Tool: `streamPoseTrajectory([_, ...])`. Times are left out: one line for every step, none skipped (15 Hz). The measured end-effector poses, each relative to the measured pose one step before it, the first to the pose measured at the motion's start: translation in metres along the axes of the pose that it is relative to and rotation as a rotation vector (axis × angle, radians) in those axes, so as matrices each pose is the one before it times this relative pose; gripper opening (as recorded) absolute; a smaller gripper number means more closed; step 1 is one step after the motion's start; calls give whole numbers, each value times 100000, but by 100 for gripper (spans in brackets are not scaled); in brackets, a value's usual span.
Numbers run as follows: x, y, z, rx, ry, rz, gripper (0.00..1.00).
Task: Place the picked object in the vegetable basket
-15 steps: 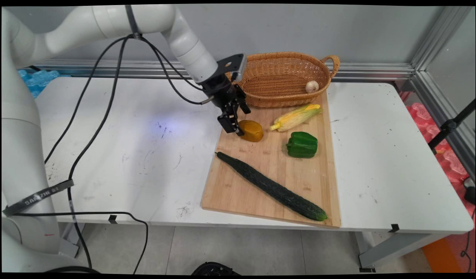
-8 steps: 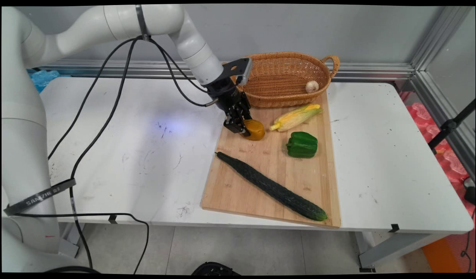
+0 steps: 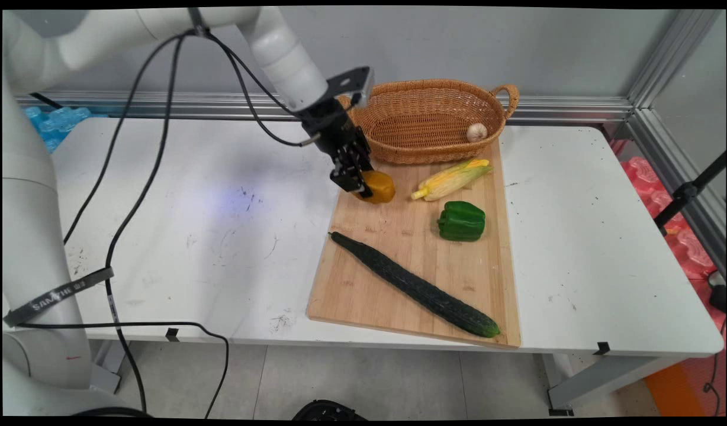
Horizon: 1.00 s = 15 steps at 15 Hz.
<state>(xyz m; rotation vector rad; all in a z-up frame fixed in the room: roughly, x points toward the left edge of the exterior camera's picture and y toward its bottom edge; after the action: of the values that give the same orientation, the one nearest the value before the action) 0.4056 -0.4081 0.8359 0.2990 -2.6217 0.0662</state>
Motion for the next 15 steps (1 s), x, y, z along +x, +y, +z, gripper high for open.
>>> streamPoseTrajectory([155,419,-939,1001,233,-2078,0])
streamPoseTrajectory([174,456,-1040,1246,340,-2480,0])
streamPoseTrajectory([170,409,-896,1390,417,-2398,0])
streamPoseTrajectory([114,264,-596,1070,370,-1736,0])
streamPoseTrajectory([195,414,-1036,2049,751,-3165,0])
streamPoseTrajectory([174,271,-877,2012,846,-2971,0])
streamPoseTrajectory([116,150,-596,1472,660,-2034,0])
streamPoseTrajectory([164,124,-841,2307,1117,-3219,0])
streamPoseTrajectory([200,36,-905,2821,1421,-3736,0])
streamPoseTrajectory([148,-82,-842,2868,1482,-3788,0])
streamPoseTrajectory([164,-164,-618,2391,1413,-3169,0])
streamPoseTrajectory([193,-268,-591,2633,1640,-3396,0])
streamPoseTrajectory([207,-297,-385,2442,1465,-3201,0])
streamPoseTrajectory([209,-363,-165,2147,1202,-2624,0])
streamPoseTrajectory([299,-452,-56,2377,1412,-2889,0])
